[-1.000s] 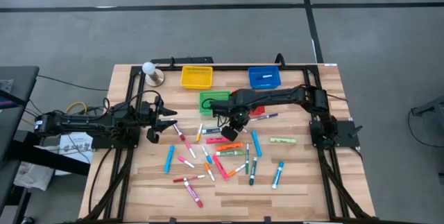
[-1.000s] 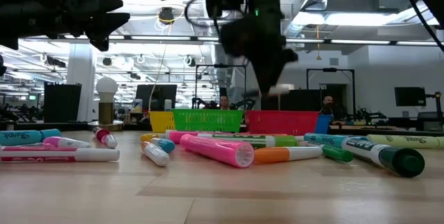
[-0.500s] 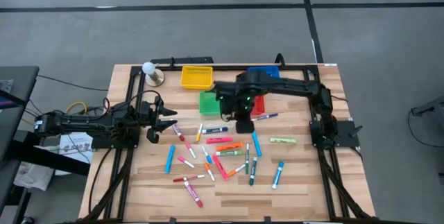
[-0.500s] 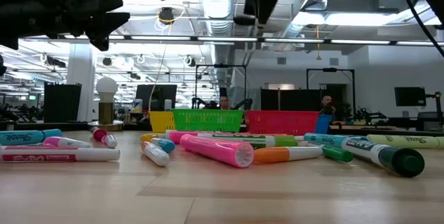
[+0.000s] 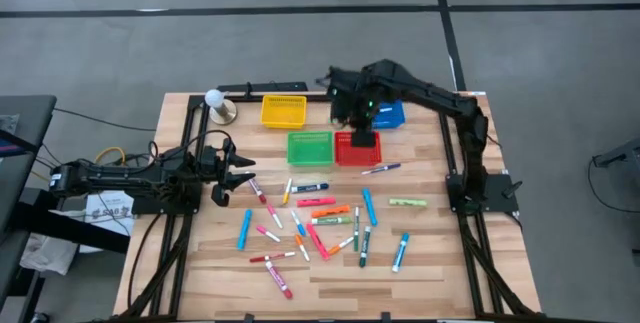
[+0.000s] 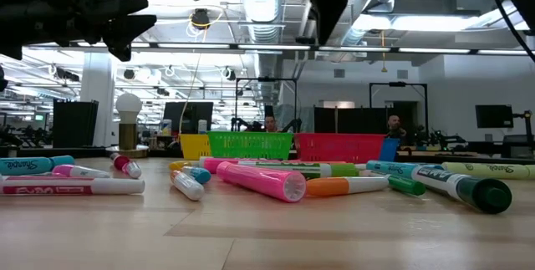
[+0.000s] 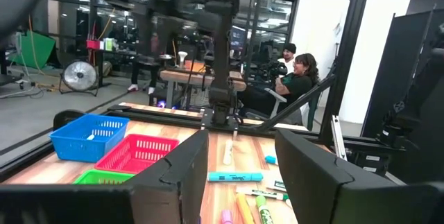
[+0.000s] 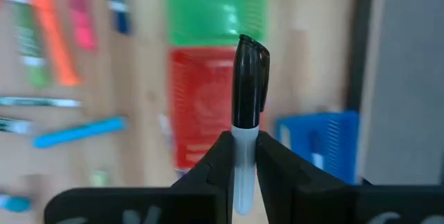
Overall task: Pick & Place Markers
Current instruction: Put the black highlighter into the blue bin
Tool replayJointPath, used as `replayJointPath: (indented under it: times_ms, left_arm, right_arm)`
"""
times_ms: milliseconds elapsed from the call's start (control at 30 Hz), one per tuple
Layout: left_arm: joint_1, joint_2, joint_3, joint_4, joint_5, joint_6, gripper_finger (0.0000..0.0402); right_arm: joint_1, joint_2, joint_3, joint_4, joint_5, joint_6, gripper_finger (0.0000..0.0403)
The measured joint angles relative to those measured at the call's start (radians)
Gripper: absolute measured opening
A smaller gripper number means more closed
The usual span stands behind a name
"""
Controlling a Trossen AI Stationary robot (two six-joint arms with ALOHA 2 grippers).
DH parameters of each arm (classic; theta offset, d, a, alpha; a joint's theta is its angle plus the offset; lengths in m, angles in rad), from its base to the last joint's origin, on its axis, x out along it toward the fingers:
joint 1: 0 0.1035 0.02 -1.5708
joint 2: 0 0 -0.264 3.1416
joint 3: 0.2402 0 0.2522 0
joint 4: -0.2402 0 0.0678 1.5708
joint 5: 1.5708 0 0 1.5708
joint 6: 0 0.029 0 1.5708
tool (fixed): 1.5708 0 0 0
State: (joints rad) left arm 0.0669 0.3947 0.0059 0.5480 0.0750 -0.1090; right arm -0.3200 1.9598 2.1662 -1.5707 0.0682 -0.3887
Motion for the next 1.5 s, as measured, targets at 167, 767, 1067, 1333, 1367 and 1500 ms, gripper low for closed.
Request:
replayJointPath:
  times_ms: [167, 767, 1067, 1333, 1367, 1500]
  left_arm:
    - [0.000, 0.000, 0.000, 0.000, 0.000, 0.000, 0.0167]
    - [0.000, 0.000, 0.000, 0.001, 0.000, 0.000, 0.0167]
    - [0.000, 0.000, 0.000, 0.002, 0.000, 0.000, 0.0167]
    - [0.000, 0.000, 0.000, 0.003, 0.000, 0.000, 0.0167]
    - [0.000, 0.000, 0.000, 0.003, 0.000, 0.000, 0.0167]
    - [0.000, 0.000, 0.000, 0.004, 0.000, 0.000, 0.0167]
  right_arm:
    - [-0.148, 0.000, 0.000, 0.000, 0.022, -0.089, 0.0040]
    - [-0.459, 0.002, -0.212, 0.072, -0.014, -0.196, 0.0043]
    - [-0.473, 0.002, -0.471, 0.290, -0.041, -0.241, 0.0044]
    - [-0.474, 0.002, -0.629, 0.509, -0.042, -0.269, 0.0044]
    - [-0.474, 0.002, -0.644, 0.526, -0.041, -0.279, 0.0044]
    - [-0.479, 0.002, -0.686, 0.586, -0.017, -0.297, 0.0045]
